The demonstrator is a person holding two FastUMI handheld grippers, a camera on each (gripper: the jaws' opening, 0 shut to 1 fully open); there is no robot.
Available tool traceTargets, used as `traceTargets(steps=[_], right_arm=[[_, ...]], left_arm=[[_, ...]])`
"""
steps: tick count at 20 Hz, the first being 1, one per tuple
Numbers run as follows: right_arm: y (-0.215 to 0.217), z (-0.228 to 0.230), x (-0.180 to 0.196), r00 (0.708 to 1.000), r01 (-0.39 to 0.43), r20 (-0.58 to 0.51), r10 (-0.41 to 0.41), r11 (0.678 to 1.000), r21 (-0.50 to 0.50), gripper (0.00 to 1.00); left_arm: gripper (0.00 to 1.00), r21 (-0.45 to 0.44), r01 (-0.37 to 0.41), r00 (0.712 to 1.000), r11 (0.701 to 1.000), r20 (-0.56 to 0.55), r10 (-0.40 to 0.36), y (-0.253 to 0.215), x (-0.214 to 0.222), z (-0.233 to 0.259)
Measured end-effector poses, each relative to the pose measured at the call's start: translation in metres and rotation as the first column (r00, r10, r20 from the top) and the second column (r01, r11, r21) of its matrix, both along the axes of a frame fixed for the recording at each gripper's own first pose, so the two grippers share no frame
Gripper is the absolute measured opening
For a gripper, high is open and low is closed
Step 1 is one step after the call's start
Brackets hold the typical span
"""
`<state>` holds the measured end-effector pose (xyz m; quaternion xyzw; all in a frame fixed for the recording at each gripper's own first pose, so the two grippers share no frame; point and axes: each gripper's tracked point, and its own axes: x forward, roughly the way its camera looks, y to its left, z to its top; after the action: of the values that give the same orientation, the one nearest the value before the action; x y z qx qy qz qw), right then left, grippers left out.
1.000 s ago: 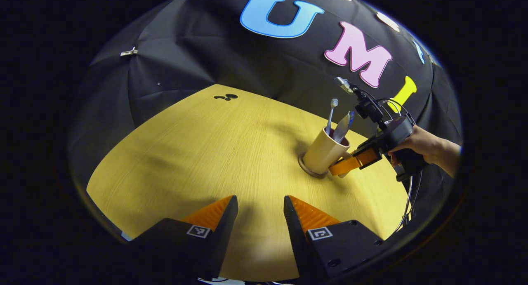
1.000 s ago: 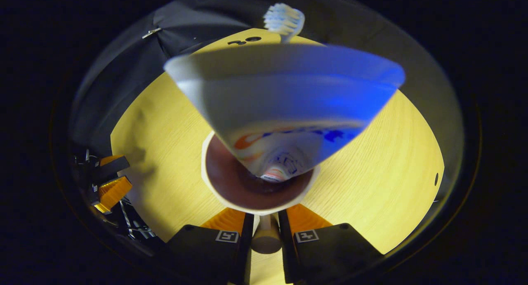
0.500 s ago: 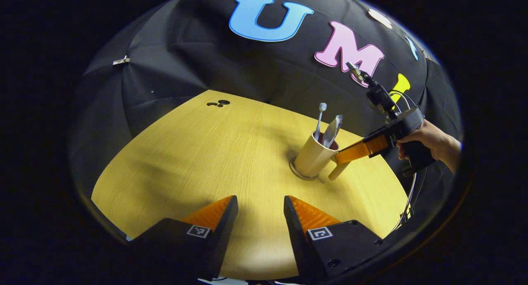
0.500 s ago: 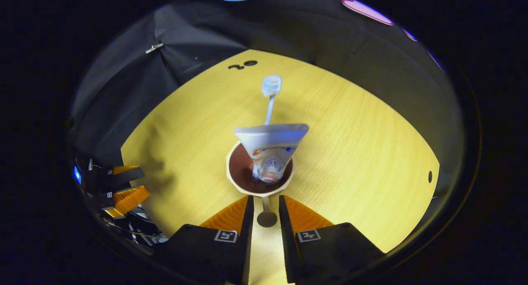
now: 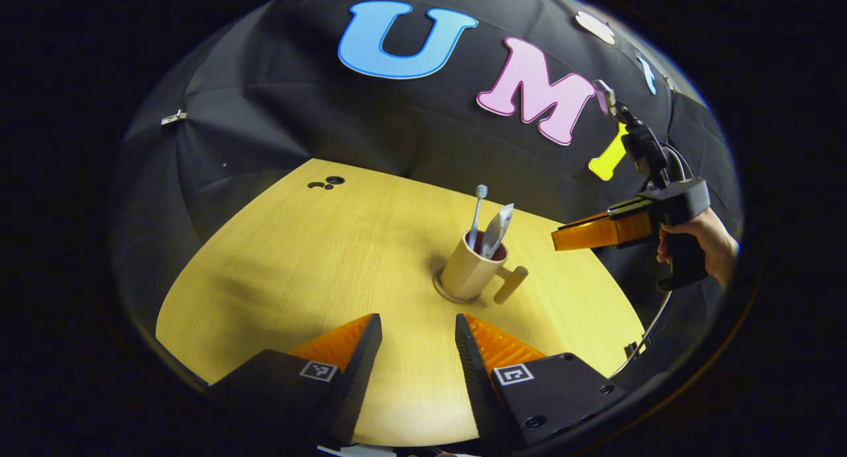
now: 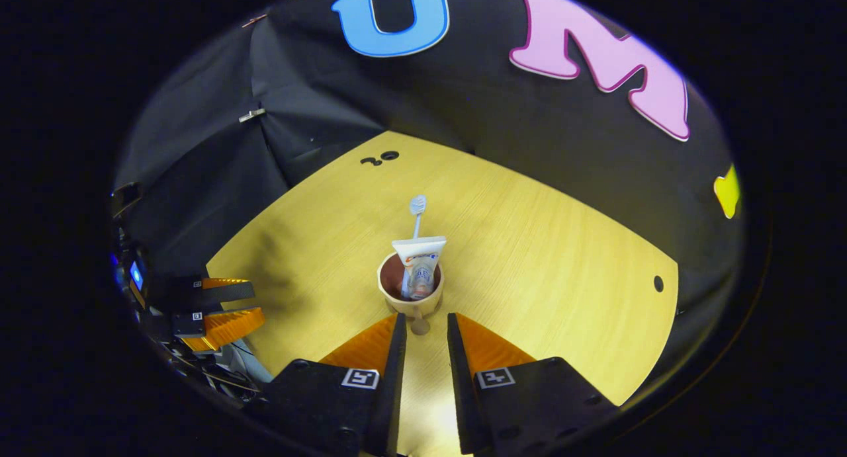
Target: Put the toothbrush and toothpaste on the desktop into the cup, then pick up the cup and place it on the coaster on the desktop.
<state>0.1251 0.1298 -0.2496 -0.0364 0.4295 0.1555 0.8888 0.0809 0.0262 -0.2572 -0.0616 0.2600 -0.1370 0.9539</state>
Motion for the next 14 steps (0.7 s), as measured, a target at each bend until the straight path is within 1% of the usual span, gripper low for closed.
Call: traceTargets(steps=[1,2,3,4,5,7,9,10,11,12,13,14], right_arm=[[-0.002,0.008,-0.004,1.0,0.006,0.017,-0.006,1.0,0.004,0.39],[-0.004,0.017,-0.01,0.999,0.014,0.032,-0.014,1.0,0.007,0.35],[-0.005,0.023,-0.015,0.999,0.023,0.042,-0.024,1.0,0.015,0.4],[-0.006,0.028,-0.021,0.998,0.029,0.048,-0.03,0.999,0.021,0.4],[-0.007,0.032,-0.027,0.998,0.034,0.056,-0.035,0.999,0.023,0.55],[-0.008,0.04,-0.04,0.996,0.039,0.077,-0.04,0.999,0.016,0.74],[-0.007,0.044,-0.052,0.995,0.037,0.089,-0.039,0.999,0.018,0.73],[-0.006,0.044,-0.058,0.995,0.038,0.094,-0.04,0.999,0.022,0.73],[-0.005,0.046,-0.062,0.994,0.04,0.097,-0.043,0.999,0.028,0.76],[-0.004,0.048,-0.068,0.994,0.043,0.099,-0.046,0.998,0.034,0.76],[-0.003,0.049,-0.074,0.993,0.049,0.105,-0.053,0.998,0.042,0.77],[-0.001,0.051,-0.078,0.993,0.051,0.108,-0.056,0.998,0.048,0.77]], left_arm=[[0.71,-0.001,0.015,1.0,1.0,0.005,-0.015,-0.005,0.0,0.005],[0.71,0.002,0.029,1.0,1.0,0.012,-0.029,-0.01,-0.001,0.01],[0.71,0.006,0.043,0.999,0.999,0.016,-0.043,-0.015,-0.001,0.013],[0.71,0.008,0.056,0.998,0.998,0.018,-0.056,-0.019,-0.002,0.016],[0.7,0.008,0.071,0.997,0.997,0.018,-0.071,-0.025,-0.004,0.019],[0.74,0.01,0.098,0.995,0.995,0.018,-0.098,-0.036,-0.009,0.024],[0.76,0.022,0.114,0.993,0.993,0.021,-0.114,-0.045,-0.014,0.028],[0.82,0.03,0.121,0.992,0.992,0.024,-0.122,-0.048,-0.016,0.03],[0.84,0.031,0.135,0.99,0.99,0.025,-0.136,-0.053,-0.02,0.031],[0.9,0.032,0.148,0.989,0.989,0.025,-0.149,-0.058,-0.022,0.034],[1.0,0.03,0.163,0.986,0.986,0.024,-0.164,-0.065,-0.026,0.033],[0.98,0.032,0.169,0.985,0.985,0.024,-0.17,-0.068,-0.029,0.035]])
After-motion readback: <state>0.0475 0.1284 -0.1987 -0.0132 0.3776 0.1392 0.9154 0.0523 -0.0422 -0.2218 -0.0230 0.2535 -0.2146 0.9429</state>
